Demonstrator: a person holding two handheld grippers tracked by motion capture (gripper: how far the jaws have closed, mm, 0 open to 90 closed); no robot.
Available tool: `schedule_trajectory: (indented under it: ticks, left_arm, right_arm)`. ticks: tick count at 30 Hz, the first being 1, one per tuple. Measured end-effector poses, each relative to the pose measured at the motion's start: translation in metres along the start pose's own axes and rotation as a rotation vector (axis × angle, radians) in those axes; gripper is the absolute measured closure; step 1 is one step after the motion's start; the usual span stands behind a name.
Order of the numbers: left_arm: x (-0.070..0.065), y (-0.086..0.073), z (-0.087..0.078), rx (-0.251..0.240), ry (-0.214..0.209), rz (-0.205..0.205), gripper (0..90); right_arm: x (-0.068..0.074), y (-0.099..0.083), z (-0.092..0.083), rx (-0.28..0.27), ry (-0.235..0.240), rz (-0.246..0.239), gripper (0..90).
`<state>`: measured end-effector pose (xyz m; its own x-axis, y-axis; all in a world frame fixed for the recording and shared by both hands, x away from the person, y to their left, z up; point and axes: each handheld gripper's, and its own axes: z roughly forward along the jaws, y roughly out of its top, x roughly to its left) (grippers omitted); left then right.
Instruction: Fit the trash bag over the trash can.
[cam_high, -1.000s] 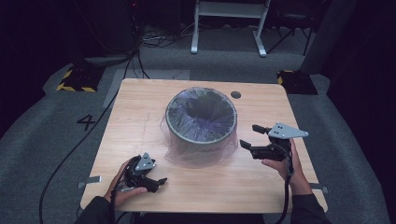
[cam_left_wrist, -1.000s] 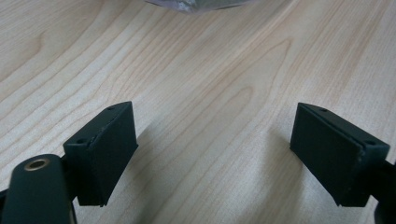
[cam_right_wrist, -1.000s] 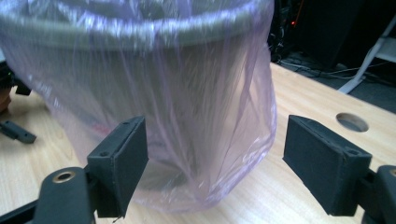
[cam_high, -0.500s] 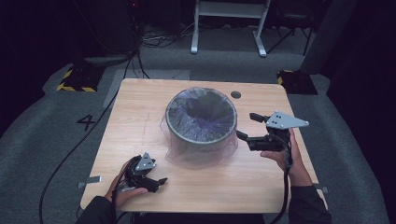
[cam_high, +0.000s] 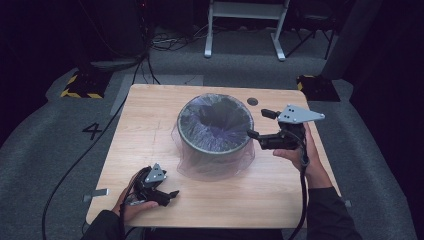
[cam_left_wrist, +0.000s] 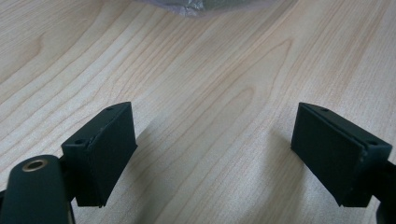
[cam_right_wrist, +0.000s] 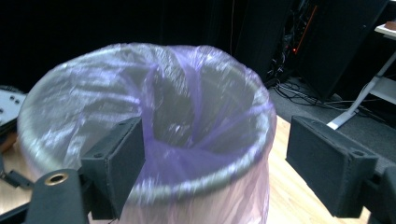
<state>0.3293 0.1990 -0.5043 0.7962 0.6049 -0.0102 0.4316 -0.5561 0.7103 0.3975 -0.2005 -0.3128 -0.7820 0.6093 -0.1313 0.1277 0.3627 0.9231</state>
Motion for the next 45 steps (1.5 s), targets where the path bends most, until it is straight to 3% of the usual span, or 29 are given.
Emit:
schedule_trajectory:
  ticks: [6,24,34,45]
  left_arm:
    - [0.000,0.000,0.000,0.000,0.000,-0.001,13.6]
    - [0.000,0.000,0.000,0.000,-0.001,0.001,13.6]
    - [0.000,0.000,0.000,0.000,-0.001,0.001,13.6]
    - [0.000,0.000,0.000,0.000,-0.002,0.002,13.6]
  right_arm:
    - [0.002,0.013,0.013,0.023,0.022,-0.027,19.1]
    - [-0.001,0.022,0.065,0.115,0.067,-0.009,19.4]
    - [0.000,0.020,0.082,0.151,0.115,0.003,18.2]
    - [0.007,0.019,0.098,0.247,0.124,-0.026,18.2]
